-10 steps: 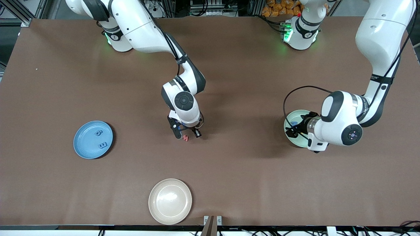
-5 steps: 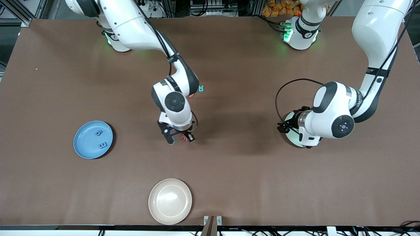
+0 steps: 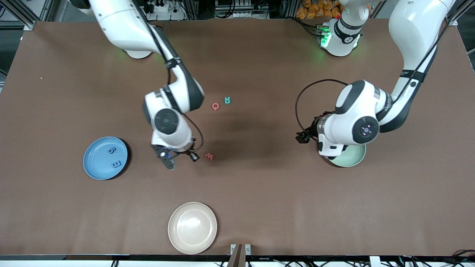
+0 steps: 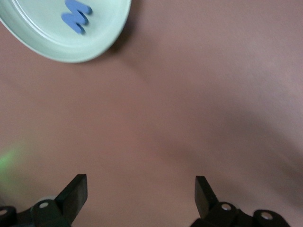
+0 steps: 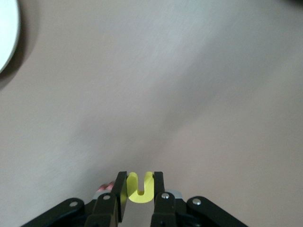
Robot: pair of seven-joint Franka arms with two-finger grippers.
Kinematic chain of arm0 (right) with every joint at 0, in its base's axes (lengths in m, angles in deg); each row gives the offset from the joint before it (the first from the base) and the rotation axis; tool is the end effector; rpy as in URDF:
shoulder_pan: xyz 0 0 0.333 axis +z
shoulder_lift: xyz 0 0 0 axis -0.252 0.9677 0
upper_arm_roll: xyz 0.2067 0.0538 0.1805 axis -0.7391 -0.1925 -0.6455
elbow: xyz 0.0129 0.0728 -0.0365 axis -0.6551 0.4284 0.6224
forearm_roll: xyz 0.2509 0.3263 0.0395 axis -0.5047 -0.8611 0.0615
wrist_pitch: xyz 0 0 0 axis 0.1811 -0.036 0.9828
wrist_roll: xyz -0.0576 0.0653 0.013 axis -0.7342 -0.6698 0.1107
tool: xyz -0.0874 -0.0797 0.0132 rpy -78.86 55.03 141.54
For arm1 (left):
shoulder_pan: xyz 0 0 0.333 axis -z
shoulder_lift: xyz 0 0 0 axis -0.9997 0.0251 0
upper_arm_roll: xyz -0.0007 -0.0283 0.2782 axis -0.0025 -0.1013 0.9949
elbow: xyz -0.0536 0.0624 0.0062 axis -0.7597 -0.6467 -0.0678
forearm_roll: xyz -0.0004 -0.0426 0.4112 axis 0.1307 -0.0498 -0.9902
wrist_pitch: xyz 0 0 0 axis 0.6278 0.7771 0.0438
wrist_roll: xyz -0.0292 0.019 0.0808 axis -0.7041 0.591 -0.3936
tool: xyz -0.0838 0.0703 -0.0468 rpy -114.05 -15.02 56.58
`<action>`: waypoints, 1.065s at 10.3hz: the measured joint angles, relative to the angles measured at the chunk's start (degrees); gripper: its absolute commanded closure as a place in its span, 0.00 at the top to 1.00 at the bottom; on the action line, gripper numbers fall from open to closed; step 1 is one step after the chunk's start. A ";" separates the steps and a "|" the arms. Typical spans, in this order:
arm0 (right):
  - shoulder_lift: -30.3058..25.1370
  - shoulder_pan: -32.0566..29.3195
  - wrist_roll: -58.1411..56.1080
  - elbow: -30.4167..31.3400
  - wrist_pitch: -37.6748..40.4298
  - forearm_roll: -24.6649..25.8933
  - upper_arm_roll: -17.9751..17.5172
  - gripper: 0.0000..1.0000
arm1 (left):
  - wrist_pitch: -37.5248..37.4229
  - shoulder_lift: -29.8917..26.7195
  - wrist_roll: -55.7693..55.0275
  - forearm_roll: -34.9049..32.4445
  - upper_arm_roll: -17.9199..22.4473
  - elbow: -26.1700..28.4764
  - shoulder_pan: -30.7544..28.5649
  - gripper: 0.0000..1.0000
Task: Sort upper and lower case letters into plates
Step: 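Drop u on the blue plate while the left gripper reaches teal R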
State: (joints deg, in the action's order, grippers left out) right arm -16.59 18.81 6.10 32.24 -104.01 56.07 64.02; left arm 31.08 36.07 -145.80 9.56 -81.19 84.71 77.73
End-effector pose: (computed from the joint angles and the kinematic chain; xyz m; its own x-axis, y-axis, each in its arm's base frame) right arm 0.6155 0.2892 0.2331 0.6710 -0.7414 -0.0090 -0.7396 -0.6702 0.0628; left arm 0.5735 -0.2751 0.2844 0.6733 0.6417 -0.3673 0.6496 -0.7506 -0.1205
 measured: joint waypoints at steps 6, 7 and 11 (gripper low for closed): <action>-8.60 -15.71 -29.76 7.83 7.01 0.46 0.12 0.00 | 3.84 -0.08 -12.54 -6.38 -0.95 -0.23 12.93 1.00; -8.86 -18.14 -34.51 8.05 7.73 0.54 0.12 0.00 | 4.83 0.06 -15.00 -7.58 -0.93 -0.16 15.78 1.00; -8.86 -29.22 -57.28 8.88 8.31 0.81 0.07 0.40 | 9.82 1.49 -16.94 -9.65 -0.83 0.55 25.16 1.00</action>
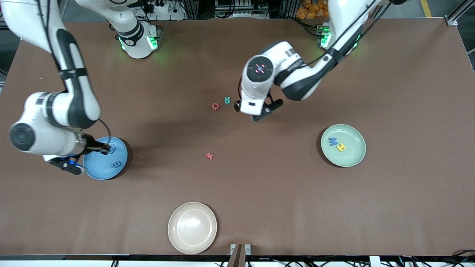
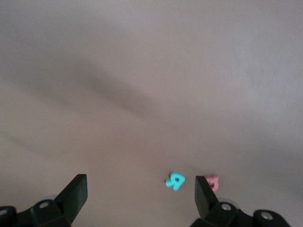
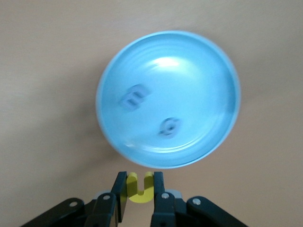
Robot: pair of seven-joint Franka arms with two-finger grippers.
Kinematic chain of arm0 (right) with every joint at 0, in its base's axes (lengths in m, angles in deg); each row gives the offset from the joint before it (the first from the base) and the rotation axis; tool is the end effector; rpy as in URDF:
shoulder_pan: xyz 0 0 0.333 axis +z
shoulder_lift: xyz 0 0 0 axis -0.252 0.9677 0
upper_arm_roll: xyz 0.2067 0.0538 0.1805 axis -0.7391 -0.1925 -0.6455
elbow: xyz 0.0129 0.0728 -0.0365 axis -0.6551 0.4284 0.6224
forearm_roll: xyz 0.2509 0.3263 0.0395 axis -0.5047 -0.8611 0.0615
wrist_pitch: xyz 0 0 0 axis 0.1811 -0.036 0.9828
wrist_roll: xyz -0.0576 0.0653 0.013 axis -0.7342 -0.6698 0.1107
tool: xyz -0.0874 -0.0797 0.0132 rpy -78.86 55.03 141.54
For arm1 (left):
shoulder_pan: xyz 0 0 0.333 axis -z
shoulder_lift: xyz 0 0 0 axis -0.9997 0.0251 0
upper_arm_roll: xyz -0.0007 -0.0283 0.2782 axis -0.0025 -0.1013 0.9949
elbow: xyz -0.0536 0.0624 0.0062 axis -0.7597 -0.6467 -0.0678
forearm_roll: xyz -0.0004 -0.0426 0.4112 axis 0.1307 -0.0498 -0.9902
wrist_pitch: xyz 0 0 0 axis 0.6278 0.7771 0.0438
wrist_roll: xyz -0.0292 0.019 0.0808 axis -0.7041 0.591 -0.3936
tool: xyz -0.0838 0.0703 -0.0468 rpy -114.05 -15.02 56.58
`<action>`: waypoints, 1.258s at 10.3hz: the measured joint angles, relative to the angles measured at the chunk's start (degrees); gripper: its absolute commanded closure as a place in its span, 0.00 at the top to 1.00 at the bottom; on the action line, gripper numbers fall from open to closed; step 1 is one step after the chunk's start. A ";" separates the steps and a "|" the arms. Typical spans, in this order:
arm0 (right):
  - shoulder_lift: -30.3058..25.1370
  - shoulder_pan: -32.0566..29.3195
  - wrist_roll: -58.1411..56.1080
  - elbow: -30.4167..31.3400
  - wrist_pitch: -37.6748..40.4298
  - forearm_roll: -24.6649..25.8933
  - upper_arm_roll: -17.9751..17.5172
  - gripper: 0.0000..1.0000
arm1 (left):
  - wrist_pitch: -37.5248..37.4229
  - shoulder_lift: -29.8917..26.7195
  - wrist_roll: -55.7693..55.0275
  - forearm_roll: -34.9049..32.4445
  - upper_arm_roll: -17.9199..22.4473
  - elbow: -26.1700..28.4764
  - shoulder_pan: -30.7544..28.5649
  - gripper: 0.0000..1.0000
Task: Sort upper and lower case letters into plates
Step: 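Drop u on the blue plate while the left gripper reaches teal R, then lower the left gripper onto teal R while the right gripper lifts away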
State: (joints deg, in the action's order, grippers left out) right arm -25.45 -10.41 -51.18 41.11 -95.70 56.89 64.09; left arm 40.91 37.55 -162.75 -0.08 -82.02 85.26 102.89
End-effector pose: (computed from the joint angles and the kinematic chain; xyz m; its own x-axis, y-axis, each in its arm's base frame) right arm 0.6273 -0.0487 0.2537 0.9182 -0.3407 -0.2022 -0.3379 -0.9399 0.0493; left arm 0.4180 -0.5054 0.2774 0.8449 0.5010 -0.1876 0.4961 -0.8649 -0.0758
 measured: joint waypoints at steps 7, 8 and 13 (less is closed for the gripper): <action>0.02 -1.20 -2.88 0.08 -1.37 2.17 -0.93 1.00 | 18.49 1.99 -1.67 -11.32 0.16 11.53 5.64 1.00; 0.03 -1.05 -2.84 0.08 -1.48 2.20 -1.03 1.00 | 20.60 2.80 -1.67 -12.33 0.17 12.19 6.01 1.00; 0.23 2.51 3.00 -0.76 -2.16 2.17 -1.32 1.00 | 24.71 6.69 -1.73 -17.58 0.60 12.27 7.61 0.93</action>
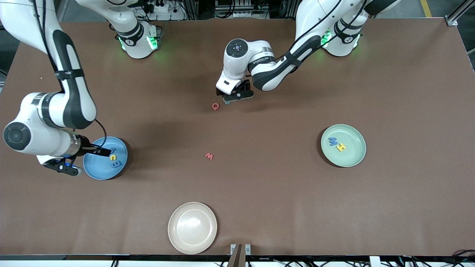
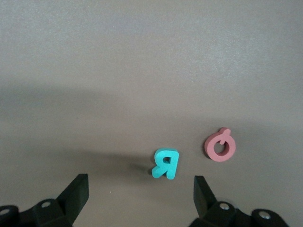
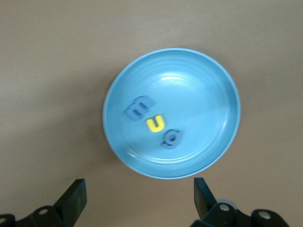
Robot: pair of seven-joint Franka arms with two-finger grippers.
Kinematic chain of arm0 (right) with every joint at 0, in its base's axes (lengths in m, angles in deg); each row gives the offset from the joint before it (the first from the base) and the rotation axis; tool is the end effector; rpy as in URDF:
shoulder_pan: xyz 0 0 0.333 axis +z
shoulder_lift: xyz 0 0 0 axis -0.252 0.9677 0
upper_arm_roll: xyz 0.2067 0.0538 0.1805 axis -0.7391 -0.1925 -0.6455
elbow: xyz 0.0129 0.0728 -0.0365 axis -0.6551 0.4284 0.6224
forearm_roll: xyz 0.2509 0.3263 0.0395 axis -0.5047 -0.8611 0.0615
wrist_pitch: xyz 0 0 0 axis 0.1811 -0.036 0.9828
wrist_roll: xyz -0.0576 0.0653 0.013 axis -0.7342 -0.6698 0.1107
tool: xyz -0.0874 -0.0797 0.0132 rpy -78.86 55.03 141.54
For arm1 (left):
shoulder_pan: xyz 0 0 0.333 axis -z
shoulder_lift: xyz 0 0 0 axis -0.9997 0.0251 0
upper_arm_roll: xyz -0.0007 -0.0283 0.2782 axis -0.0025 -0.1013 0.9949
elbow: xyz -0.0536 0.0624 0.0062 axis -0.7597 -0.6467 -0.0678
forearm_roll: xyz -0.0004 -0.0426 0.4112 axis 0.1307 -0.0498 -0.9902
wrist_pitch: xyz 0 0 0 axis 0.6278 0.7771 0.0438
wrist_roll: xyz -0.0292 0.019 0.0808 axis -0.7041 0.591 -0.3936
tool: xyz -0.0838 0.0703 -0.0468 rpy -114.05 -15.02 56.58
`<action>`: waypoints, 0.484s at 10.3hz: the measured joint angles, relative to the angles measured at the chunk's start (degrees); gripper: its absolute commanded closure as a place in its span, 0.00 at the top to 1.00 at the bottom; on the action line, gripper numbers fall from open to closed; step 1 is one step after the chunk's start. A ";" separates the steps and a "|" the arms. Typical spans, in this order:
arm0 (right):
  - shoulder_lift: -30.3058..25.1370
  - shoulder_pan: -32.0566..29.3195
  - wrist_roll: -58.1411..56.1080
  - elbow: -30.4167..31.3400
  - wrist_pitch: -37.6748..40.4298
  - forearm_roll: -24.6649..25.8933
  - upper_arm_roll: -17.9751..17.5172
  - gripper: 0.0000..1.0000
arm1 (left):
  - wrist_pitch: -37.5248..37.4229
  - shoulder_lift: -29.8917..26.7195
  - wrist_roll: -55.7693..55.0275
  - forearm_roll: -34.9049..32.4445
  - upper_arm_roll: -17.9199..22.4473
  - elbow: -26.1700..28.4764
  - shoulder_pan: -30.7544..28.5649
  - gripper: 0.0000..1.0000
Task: Sort upper and lower case letters into plates
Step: 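Lower the left gripper onto teal R while the right gripper lifts away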
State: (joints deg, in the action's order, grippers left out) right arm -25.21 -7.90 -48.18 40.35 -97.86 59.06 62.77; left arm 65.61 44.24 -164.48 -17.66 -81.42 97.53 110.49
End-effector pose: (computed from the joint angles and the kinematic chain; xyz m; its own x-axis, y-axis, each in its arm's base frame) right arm 0.6375 -0.0100 0.2585 0.9376 -0.3131 -0.1509 -0.3060 -0.9495 0.0688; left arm 0.3059 -0.5507 0.1631 0.9765 0.2051 -0.0659 0.2103 -0.9738 0.0864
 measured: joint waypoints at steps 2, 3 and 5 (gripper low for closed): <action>0.53 3.18 4.44 -0.95 -0.12 -0.01 -0.08 1.00 | 0.41 1.09 -0.02 -2.13 0.07 -0.24 0.00 0.87; 0.98 4.56 6.79 -1.84 -0.22 -0.02 -0.11 1.00 | 0.48 1.70 -0.02 -2.70 0.07 -0.66 0.03 0.85; 2.15 7.04 10.65 -3.07 -0.24 -2.29 -0.19 1.00 | 0.51 2.79 -0.02 -3.60 0.63 -1.53 0.76 0.83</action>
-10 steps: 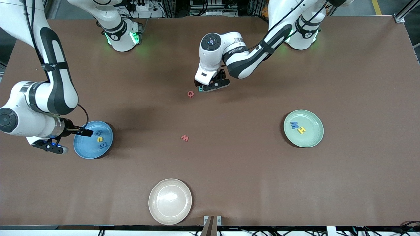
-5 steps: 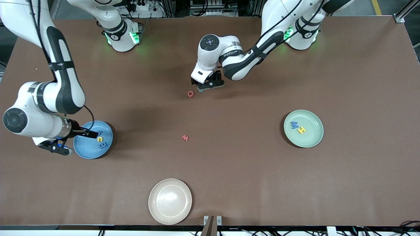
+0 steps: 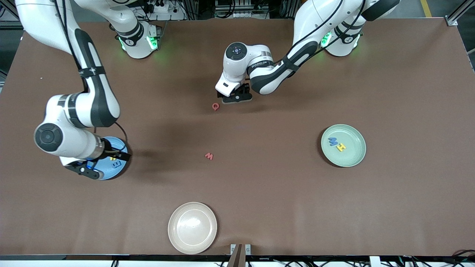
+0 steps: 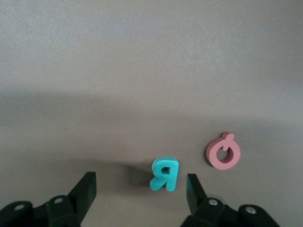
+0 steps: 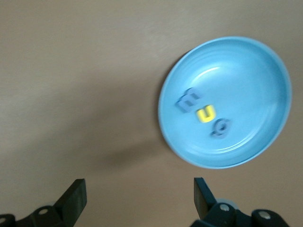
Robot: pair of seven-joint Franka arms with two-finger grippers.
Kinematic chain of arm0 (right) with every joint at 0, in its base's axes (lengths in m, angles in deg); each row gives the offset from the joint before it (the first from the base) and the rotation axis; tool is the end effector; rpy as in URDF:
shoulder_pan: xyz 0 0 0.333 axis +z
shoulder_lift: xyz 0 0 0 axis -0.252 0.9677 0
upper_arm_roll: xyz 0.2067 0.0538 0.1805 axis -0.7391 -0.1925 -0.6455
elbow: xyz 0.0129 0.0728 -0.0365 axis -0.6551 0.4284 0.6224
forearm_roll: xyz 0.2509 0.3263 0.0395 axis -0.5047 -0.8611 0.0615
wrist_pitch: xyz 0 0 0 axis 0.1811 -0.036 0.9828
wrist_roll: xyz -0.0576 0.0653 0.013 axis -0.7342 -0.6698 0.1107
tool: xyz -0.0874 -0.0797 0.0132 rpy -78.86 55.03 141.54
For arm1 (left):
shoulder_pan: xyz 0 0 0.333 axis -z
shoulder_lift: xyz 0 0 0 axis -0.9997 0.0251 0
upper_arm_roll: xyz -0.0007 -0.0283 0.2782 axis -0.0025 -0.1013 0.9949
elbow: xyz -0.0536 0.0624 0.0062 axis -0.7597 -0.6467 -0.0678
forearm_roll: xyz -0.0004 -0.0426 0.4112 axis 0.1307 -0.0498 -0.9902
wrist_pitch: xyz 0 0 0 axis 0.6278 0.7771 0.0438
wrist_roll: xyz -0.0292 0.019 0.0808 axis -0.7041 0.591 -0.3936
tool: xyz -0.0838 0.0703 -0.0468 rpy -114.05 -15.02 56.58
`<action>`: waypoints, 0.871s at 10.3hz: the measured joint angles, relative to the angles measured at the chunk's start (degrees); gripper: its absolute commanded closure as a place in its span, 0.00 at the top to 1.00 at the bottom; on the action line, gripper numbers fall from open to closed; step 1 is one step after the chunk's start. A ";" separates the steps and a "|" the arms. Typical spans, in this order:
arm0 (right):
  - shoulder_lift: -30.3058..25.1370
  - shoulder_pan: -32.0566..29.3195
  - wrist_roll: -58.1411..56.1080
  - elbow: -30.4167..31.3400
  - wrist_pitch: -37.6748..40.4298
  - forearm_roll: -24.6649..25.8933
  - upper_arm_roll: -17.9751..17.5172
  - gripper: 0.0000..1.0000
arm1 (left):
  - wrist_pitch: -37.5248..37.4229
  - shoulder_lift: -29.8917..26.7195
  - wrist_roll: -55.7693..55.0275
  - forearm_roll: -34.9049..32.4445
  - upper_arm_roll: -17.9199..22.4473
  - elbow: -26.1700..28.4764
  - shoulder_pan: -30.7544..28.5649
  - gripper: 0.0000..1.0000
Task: Sort upper and lower case letters into plates
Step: 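Lower the left gripper onto teal R while the right gripper lifts away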
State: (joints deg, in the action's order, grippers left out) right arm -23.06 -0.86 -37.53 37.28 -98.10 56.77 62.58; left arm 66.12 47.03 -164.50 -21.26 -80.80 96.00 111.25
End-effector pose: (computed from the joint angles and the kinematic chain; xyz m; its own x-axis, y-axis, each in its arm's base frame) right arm 0.6467 0.0756 0.2587 0.9139 -0.3842 -0.1310 -0.3796 -0.9233 0.0594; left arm 0.3059 -0.5544 0.1471 0.9846 0.1680 -0.0482 0.1717 -0.9814 0.0864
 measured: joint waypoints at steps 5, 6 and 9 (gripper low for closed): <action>2.31 6.98 7.73 -2.52 -0.03 -2.73 -0.09 1.00 | 0.36 1.18 -0.01 -0.20 6.16 -2.05 7.85 0.79; 2.88 8.00 7.99 -3.07 -0.05 -3.05 -0.12 1.00 | 0.50 1.32 -0.01 -0.20 6.28 -2.20 8.01 0.78; 5.69 10.44 8.26 -5.82 -0.10 -5.36 -0.14 1.00 | 1.13 1.70 -0.01 -0.20 6.71 -2.33 8.01 0.72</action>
State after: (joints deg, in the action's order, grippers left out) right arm -17.37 9.58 -29.26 31.46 -98.20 51.40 62.44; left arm 67.25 48.73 -164.51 -21.46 -74.09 93.67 119.27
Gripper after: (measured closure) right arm 0.000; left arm 0.242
